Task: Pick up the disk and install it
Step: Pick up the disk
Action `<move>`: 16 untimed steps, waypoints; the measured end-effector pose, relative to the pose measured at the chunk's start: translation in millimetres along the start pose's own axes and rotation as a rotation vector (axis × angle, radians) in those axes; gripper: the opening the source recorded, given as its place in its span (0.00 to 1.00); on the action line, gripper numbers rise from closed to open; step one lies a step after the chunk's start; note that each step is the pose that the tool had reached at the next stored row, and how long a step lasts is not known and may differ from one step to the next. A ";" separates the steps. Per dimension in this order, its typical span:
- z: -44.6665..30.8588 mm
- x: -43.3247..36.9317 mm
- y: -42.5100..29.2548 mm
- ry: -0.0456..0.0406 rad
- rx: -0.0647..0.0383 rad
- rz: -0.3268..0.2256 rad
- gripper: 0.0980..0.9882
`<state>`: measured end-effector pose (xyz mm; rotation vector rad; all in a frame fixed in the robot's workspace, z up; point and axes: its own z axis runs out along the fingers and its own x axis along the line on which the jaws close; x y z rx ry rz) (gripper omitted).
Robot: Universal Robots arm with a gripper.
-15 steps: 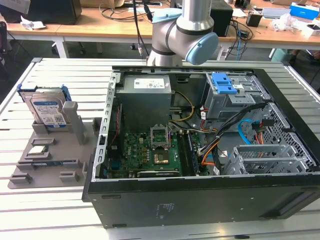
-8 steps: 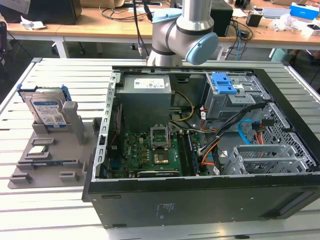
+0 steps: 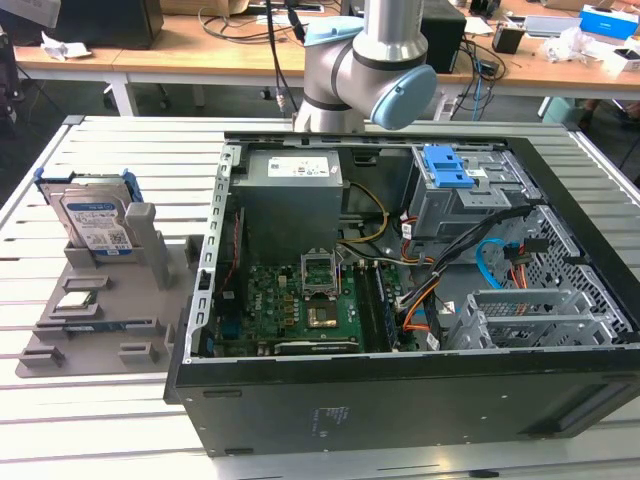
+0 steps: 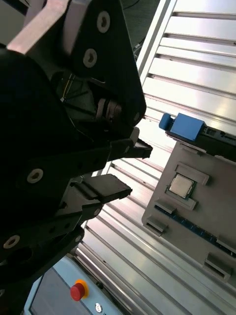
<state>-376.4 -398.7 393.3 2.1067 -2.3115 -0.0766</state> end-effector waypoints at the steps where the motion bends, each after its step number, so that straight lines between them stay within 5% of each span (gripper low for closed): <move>1: 0.0 0.0 0.0 0.0000 0.000 0.000 0.36; 3: 0.0 0.0 0.0 -0.0001 0.000 0.000 0.43; 4: 0.4 -13.7 1.1 -0.0001 0.000 0.000 0.43; 5: 0.5 -17.4 1.1 0.0000 0.000 0.000 0.43; 16: 1.0 -22.0 0.8 0.0000 0.000 0.000 0.43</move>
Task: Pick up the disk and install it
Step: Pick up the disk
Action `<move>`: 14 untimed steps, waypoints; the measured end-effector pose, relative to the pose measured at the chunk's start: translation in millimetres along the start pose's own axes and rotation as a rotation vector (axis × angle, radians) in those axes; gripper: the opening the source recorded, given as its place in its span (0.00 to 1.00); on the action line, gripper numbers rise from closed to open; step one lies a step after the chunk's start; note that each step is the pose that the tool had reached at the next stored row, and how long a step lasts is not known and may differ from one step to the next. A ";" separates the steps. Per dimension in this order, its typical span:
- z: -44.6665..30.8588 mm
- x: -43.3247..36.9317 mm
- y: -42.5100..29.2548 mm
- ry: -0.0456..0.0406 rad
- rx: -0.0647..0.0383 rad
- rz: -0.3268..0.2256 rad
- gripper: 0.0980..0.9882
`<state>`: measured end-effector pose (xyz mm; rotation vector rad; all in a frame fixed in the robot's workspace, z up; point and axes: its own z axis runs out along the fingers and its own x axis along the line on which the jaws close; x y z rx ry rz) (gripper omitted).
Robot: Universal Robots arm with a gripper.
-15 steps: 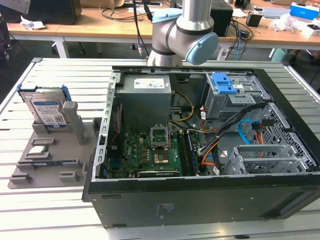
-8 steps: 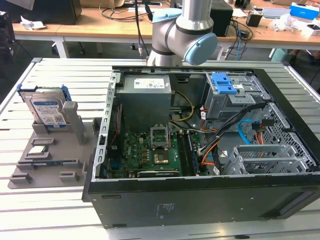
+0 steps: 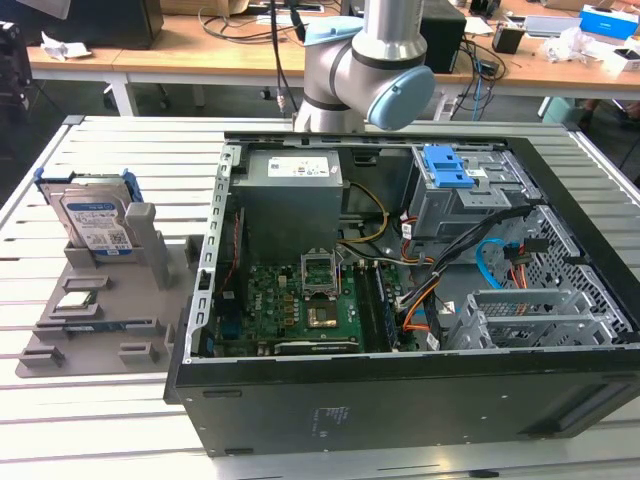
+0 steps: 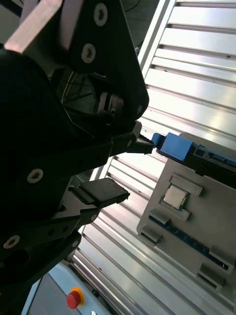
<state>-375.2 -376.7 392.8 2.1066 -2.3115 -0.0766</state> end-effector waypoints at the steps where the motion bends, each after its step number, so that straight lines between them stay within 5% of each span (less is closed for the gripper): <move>1: 0.3 -0.3 -0.2 -0.0001 0.000 0.000 0.43; 14: 7.2 -3.3 -3.1 0.0000 0.000 0.000 0.43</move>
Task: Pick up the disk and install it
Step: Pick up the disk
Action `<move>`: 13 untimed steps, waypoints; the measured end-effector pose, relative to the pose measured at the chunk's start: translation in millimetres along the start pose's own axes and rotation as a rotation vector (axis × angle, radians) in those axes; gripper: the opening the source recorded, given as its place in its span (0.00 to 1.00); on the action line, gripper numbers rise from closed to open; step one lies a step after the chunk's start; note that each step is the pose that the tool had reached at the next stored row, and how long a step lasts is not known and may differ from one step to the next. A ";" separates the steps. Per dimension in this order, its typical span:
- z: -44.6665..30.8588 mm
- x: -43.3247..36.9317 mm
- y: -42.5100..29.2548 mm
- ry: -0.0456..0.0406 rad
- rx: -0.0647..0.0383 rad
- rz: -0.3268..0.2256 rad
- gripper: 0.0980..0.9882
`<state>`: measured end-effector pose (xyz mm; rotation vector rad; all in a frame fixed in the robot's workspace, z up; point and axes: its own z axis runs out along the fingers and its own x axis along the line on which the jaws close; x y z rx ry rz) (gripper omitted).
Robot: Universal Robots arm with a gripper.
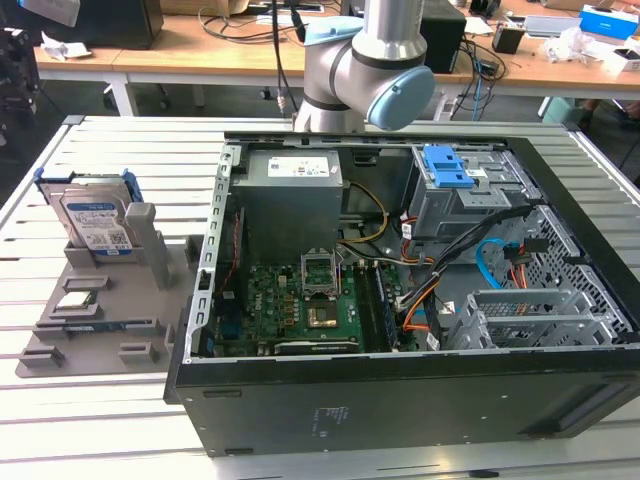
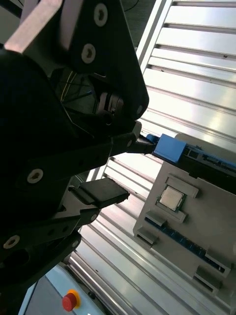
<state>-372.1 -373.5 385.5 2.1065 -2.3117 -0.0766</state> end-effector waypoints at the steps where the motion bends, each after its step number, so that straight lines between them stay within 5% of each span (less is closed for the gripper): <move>1: 0.3 -0.1 -0.1 0.0000 0.000 0.000 0.43; 13: 6.3 -1.1 -2.7 0.0000 0.000 0.000 0.43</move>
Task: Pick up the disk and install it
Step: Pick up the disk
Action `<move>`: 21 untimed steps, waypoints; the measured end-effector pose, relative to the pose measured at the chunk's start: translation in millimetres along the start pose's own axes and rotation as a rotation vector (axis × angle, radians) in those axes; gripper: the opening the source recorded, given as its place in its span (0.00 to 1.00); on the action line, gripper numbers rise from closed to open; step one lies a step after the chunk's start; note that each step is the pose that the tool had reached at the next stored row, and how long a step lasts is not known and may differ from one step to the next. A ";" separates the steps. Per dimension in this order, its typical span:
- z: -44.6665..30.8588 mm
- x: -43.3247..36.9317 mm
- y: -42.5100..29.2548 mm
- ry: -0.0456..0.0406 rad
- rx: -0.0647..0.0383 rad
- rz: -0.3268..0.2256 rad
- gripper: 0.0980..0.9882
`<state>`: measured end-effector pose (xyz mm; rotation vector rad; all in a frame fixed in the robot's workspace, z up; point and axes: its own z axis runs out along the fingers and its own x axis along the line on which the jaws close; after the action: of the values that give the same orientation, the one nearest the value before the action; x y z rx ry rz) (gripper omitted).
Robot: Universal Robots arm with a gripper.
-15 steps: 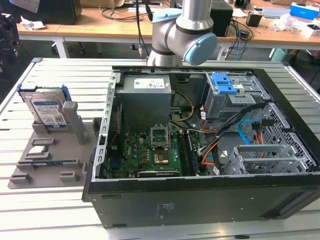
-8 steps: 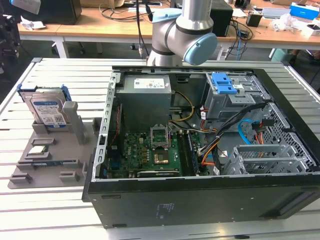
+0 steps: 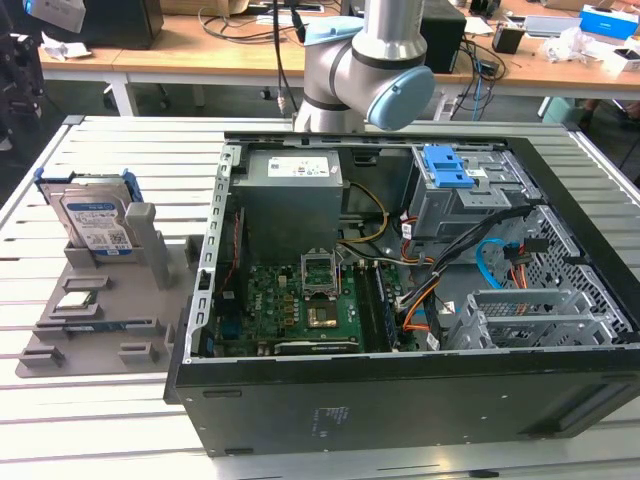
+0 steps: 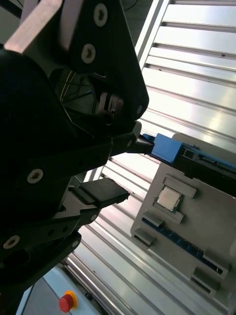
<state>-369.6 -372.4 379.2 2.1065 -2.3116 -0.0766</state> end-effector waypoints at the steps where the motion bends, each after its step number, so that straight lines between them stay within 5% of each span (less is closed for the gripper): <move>1: 0.9 -0.1 -0.3 0.0001 0.000 0.000 0.43; 8: 12.0 -3.6 -4.4 0.0009 0.000 0.000 0.43; 21: 16.9 -20.6 -11.1 0.0010 0.000 0.000 0.43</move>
<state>-357.3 -352.5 362.2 2.1062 -2.3111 -0.0754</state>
